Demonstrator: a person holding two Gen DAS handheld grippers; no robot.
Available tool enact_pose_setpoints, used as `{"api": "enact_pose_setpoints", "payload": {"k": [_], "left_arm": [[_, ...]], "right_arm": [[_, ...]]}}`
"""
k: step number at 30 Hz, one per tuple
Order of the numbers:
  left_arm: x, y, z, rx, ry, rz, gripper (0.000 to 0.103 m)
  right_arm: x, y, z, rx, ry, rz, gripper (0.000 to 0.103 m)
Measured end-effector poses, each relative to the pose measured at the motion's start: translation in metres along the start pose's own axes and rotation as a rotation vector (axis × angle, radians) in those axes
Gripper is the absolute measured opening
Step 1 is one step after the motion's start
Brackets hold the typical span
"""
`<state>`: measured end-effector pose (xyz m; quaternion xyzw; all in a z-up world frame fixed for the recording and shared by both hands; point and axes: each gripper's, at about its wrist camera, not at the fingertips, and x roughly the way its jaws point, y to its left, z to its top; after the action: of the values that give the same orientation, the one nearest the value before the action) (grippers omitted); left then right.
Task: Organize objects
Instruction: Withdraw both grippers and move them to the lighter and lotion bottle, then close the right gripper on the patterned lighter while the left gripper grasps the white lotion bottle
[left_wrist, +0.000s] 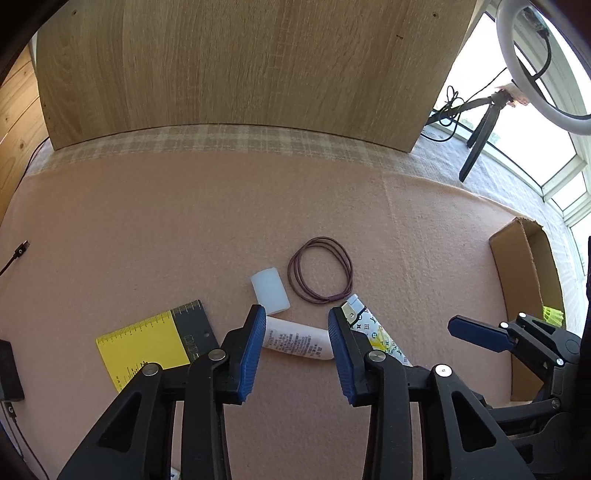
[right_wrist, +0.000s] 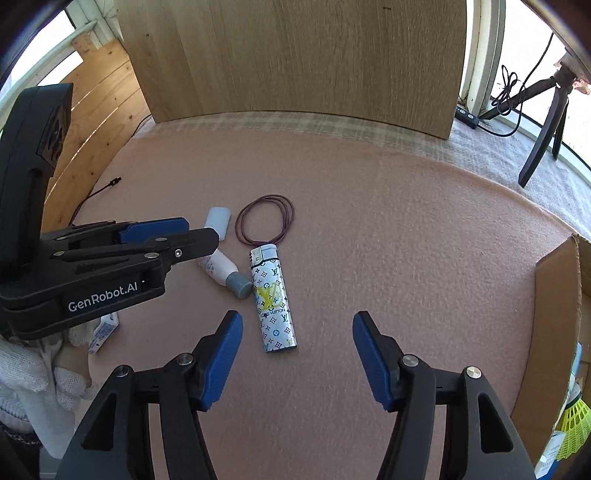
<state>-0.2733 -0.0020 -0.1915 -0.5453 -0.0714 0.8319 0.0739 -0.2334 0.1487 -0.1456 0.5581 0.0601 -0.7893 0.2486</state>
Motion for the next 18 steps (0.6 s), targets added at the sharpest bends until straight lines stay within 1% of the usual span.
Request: {"api": "enact_pose_setpoints", "payload": {"k": [5,7,9,14,17,18], "left_arm": [[0.006,0.001,-0.001,0.014,0.004,0.015,0.035],[0.006,0.002,0.0,0.014,0.002,0.015,0.033],[0.006,0.003,-0.001,0.016,0.0,0.016,0.032],[0.006,0.001,-0.003,0.041,-0.011,0.034,0.032],[0.008,-0.002,0.002,0.066,-0.007,0.048,0.032],[0.011,-0.002,0.005,0.072,0.008,0.059,0.032]], "right_arm": [[0.019,0.007,0.002,-0.018,0.026,-0.006,0.054],[0.024,0.009,0.004,-0.023,0.034,-0.008,0.05],[0.029,0.011,0.004,-0.028,0.043,-0.01,0.042],[0.034,0.012,0.004,-0.042,0.047,-0.021,0.04],[0.034,0.013,0.004,-0.055,0.048,-0.032,0.033],[0.034,0.012,0.004,-0.056,0.049,-0.034,0.032]]}}
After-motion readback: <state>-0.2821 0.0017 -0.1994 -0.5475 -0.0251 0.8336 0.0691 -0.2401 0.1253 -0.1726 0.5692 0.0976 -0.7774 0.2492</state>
